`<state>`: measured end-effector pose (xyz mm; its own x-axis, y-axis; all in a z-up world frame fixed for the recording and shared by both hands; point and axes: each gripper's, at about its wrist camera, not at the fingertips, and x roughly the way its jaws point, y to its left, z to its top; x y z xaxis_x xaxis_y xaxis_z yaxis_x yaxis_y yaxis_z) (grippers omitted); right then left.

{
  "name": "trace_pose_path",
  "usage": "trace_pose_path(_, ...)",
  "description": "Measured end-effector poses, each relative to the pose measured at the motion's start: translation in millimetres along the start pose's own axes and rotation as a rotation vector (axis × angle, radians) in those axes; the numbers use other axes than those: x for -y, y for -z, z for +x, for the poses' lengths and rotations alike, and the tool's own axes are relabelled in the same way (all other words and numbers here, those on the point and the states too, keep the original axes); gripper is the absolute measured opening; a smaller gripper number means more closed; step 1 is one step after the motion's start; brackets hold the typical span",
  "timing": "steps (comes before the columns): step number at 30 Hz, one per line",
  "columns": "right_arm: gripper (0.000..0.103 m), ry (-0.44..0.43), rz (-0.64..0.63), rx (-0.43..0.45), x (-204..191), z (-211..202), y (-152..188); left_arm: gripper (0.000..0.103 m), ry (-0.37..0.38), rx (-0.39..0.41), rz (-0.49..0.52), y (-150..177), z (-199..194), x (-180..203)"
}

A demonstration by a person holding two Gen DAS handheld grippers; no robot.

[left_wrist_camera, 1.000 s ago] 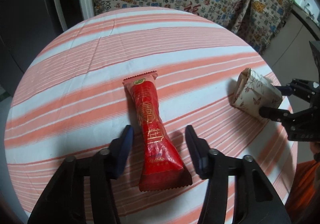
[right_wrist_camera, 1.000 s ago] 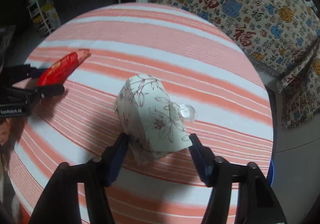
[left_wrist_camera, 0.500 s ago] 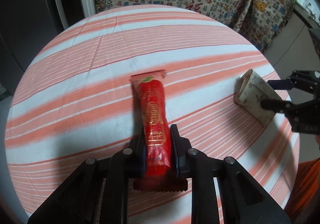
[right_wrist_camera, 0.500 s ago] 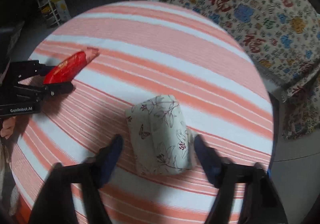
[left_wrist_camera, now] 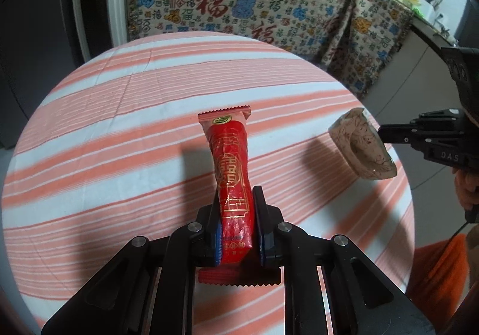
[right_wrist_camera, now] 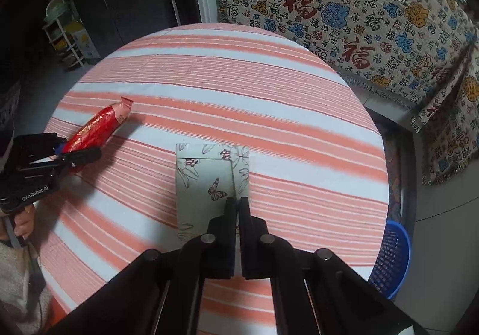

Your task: Collect trash

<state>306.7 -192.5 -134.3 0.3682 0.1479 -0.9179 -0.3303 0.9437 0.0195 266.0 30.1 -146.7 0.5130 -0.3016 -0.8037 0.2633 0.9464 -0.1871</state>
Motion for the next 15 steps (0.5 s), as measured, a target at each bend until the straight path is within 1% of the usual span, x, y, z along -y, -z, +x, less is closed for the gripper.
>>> trace_pose_path(3,0.002,0.007,-0.019,0.002,-5,-9,6,0.016,0.01,-0.001,-0.004,4,-1,-1)
trace_pose_path(4,0.004,-0.007,-0.015,-0.008,-6,-10,8,0.016,0.008,-0.001,-0.005,6,-1,-1)
trace_pose_path(5,0.012,-0.027,0.0,-0.02,-7,-11,10,0.016,0.007,-0.003,-0.008,7,0,-2)
trace_pose_path(6,0.024,-0.047,0.025,-0.03,-6,-10,11,0.016,0.006,-0.005,-0.014,9,1,-3)
trace_pose_path(7,0.052,-0.044,0.039,-0.023,-5,-11,12,0.016,0.006,-0.006,-0.022,11,1,-6)
trace_pose_path(8,0.058,-0.037,0.041,-0.011,-4,-13,14,0.016,0.006,-0.006,-0.028,12,2,-7)
trace_pose_path(9,0.058,-0.027,0.029,0.017,-5,-16,16,0.016,0.005,-0.006,-0.035,14,1,-9)
trace_pose_path(12,0.06,-0.013,-0.022,0.029,-10,-19,26,0.016,0.004,0.0,-0.049,19,-3,-14)
trace_pose_path(13,0.066,-0.018,-0.046,0.032,-12,-19,31,0.016,0.003,0.004,-0.053,21,-4,-14)
trace_pose_path(15,0.068,-0.035,-0.065,0.032,-16,-16,49,0.016,0.007,0.011,-0.062,25,-8,-17)
